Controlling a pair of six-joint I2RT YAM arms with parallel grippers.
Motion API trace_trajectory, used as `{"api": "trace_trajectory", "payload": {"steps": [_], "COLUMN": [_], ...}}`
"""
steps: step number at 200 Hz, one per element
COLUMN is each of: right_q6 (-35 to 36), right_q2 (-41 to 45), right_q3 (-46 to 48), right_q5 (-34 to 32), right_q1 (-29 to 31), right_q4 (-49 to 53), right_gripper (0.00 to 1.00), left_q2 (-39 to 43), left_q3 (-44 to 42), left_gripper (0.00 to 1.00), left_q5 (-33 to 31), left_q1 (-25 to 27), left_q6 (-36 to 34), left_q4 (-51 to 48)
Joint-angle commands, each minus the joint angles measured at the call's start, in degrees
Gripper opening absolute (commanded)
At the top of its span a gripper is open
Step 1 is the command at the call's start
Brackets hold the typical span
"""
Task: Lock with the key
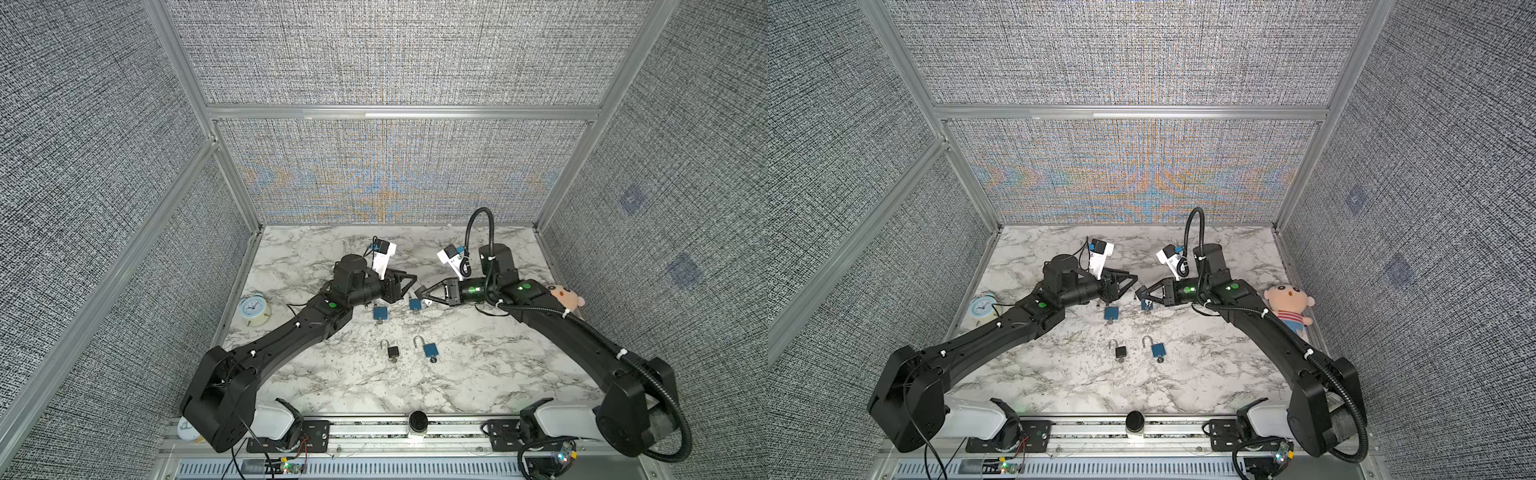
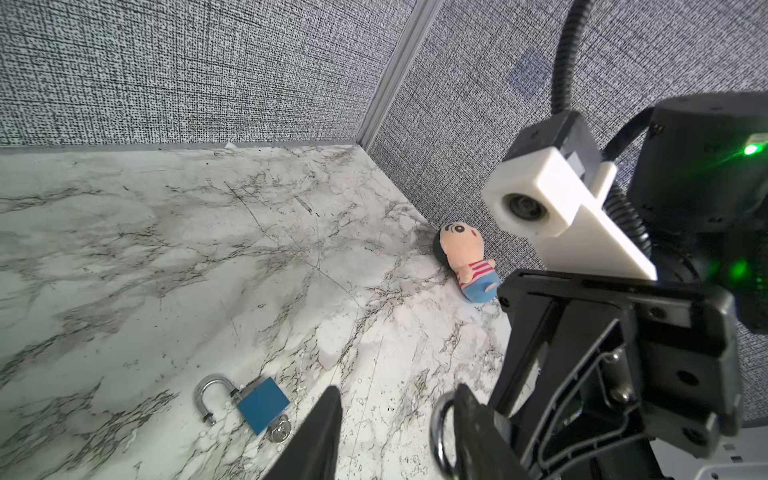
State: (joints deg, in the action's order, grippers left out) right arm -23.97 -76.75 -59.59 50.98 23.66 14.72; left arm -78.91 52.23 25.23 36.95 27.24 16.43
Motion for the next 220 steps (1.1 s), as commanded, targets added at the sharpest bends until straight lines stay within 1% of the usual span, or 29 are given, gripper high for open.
{"api": "trace_trajectory", "payload": {"steps": [1,22,67,88,109,127,158,191,212,220], "right_q6": [-0.51,-0.64,-1.25,-1.57,-1.52,-1.55,-1.61,-1.70,-1.52,-1.49], "right_q2": [-0.24,-0.51,-0.59,-0.86,-1.18,-1.70,-2.20,-2.53,-2.88,-2.96], "right_q3": [-0.61,-0.70,-0.57,-0.44,-0.44,-0.45,-1.05,-1.92,-2.37,-2.53], "right_q5": [2.67,3.72,6.46,7.95,8.67,9.08,9.75,9.80,9.75,9.75], "right_q1": [-0.28,-0.41,-1.40,-1.83,-2.04,-2.30,-2.43,-2.56,-2.68,-2.74], "right_q4": [-0.70,-0.72,-1.27,-1.54,-1.69,-1.79,-1.68,-1.87,-1.77,-1.87], "right_gripper": [0.00,0.00,0.00,0.00,0.00,0.00,0.00,0.00,0.00,0.00], "left_q2": [1.14,1.21,0.01,-0.03,-1.08,-2.39,-3.52,-4.36,-4.79,-4.88], "left_q3": [-0.45,-1.10,-2.42,-3.35,-2.83,-2.12,-2.20,-1.81,-1.36,-1.38], "left_gripper": [0.46,0.46,0.45,0.45,0.42,0.35,0.30,0.26,0.25,0.23], "left_q5": [1.10,3.22,10.01,13.81,16.94,19.31,21.03,21.35,21.60,21.61], "left_q1": [-0.72,-1.49,-2.98,-3.26,-3.20,-3.29,-3.29,-3.28,-3.29,-3.29], "left_q6": [1.12,1.87,4.56,6.20,7.03,7.81,9.69,9.67,9.84,9.82], "left_q4": [4.08,5.63,9.01,12.69,13.75,14.41,16.85,16.75,16.20,16.24]}}
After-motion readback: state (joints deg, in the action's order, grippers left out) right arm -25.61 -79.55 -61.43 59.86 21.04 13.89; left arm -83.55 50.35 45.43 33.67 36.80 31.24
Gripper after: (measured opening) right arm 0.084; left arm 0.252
